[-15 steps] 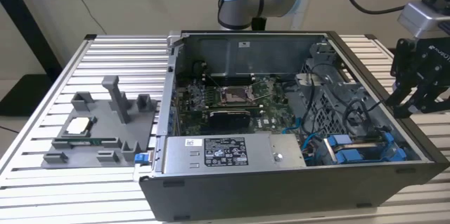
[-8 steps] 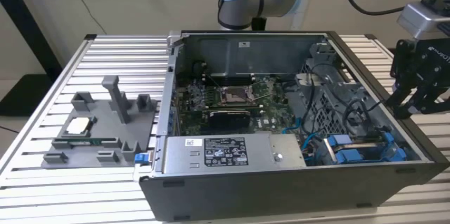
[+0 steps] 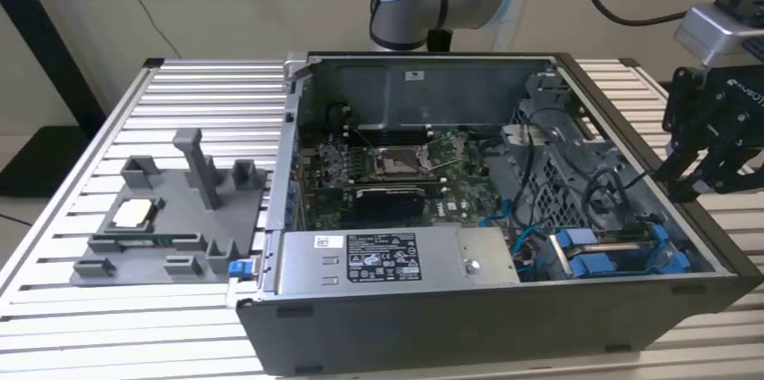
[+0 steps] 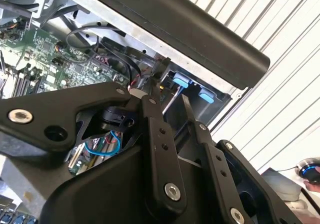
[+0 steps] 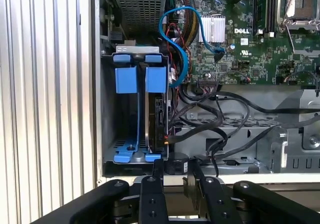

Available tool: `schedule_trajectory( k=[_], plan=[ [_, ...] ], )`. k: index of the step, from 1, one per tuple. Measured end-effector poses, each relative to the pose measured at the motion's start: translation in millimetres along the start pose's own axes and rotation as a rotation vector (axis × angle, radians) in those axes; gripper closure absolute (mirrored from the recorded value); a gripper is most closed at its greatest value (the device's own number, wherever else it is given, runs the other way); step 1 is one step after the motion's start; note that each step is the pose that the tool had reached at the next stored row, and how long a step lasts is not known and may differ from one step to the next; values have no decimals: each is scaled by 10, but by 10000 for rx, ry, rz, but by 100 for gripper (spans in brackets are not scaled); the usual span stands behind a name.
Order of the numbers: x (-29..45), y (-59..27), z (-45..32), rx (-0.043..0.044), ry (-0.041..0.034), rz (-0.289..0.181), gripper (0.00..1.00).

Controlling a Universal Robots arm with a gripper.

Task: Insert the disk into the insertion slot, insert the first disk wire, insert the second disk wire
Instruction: 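Insert the first disk wire, then insert the second disk wire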

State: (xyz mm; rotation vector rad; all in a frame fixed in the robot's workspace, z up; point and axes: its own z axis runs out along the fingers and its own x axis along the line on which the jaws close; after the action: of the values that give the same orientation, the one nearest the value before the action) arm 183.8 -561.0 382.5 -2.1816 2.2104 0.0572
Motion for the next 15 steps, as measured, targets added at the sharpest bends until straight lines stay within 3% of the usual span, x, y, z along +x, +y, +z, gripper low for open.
schedule_trajectory(
  k=[5,7,9,12,13,15],
  plan=[
    [0,0,1,3,0,0,67],
    [-1,0,3,70,-2,-4,67],
    [0,-1,7,262,-2,-15,67],
    [0,1,10,674,-64,-37,67],
    [1,2,10,742,-81,-40,67],
    [-1,4,9,790,-138,-42,67]
  ],
)
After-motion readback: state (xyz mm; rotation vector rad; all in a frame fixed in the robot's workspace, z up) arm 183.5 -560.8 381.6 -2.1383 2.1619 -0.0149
